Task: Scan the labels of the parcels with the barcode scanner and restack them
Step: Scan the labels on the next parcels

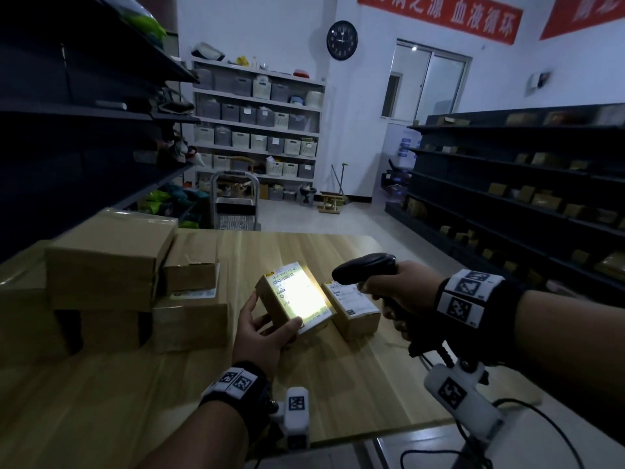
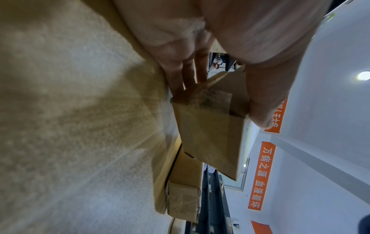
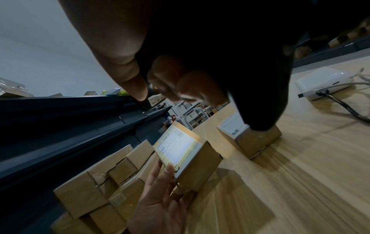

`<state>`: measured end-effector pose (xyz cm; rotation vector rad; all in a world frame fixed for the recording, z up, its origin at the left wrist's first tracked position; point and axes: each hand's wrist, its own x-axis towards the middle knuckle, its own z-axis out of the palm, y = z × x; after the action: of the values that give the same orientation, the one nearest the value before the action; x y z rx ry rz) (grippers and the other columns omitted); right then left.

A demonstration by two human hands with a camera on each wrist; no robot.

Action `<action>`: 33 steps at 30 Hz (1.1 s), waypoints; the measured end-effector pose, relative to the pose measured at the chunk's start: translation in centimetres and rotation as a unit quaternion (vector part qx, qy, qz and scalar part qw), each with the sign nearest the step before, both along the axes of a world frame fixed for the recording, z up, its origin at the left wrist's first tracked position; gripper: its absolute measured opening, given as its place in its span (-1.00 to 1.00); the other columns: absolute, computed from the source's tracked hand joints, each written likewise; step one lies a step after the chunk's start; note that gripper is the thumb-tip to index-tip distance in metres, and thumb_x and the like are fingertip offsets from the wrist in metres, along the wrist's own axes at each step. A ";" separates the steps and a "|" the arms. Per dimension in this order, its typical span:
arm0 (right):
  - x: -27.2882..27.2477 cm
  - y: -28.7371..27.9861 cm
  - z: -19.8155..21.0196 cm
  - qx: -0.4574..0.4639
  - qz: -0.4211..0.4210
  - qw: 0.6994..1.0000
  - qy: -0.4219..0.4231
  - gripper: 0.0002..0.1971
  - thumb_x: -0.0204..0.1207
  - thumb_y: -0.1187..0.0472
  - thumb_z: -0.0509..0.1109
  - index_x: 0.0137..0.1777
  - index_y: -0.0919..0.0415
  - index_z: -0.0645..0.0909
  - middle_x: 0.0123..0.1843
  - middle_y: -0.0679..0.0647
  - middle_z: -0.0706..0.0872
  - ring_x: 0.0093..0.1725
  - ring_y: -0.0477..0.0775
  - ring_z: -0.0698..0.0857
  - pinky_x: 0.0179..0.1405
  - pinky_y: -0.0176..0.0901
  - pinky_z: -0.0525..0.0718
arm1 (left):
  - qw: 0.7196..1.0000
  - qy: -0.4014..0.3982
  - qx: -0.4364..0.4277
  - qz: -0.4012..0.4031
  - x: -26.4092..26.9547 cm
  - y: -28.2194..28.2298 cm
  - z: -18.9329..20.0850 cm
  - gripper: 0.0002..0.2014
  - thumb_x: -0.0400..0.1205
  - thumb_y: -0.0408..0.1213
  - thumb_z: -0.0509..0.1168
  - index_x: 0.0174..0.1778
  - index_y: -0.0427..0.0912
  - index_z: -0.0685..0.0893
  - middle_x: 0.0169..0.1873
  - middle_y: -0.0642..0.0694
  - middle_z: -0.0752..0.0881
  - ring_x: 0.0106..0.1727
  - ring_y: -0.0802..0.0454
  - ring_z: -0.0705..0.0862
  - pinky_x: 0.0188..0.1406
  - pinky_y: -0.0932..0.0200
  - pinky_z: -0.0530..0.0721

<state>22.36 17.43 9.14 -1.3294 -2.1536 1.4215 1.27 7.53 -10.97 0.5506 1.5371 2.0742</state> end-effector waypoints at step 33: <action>0.1 4.4 -9.8 -0.210 -0.155 0.901 0.346 -0.57 0.69 -0.11 0.41 -0.01 0.32 0.78 0.06 0.24 0.84 0.01 0.25 0.76 0.14 0.22 0.73 | 0.995 -0.069 0.065 -0.029 0.3 0.2 0.2 0.19 0.13 -0.05 0.82 0.74 0.33 0.48 0.28 -0.20 0.88 0.20 -0.27 0.93 0.16 -0.43 0.92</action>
<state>22.45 21.87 -0.63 -0.9903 -1.1692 1.9032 1.59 7.71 -10.73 0.4808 1.3013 2.1302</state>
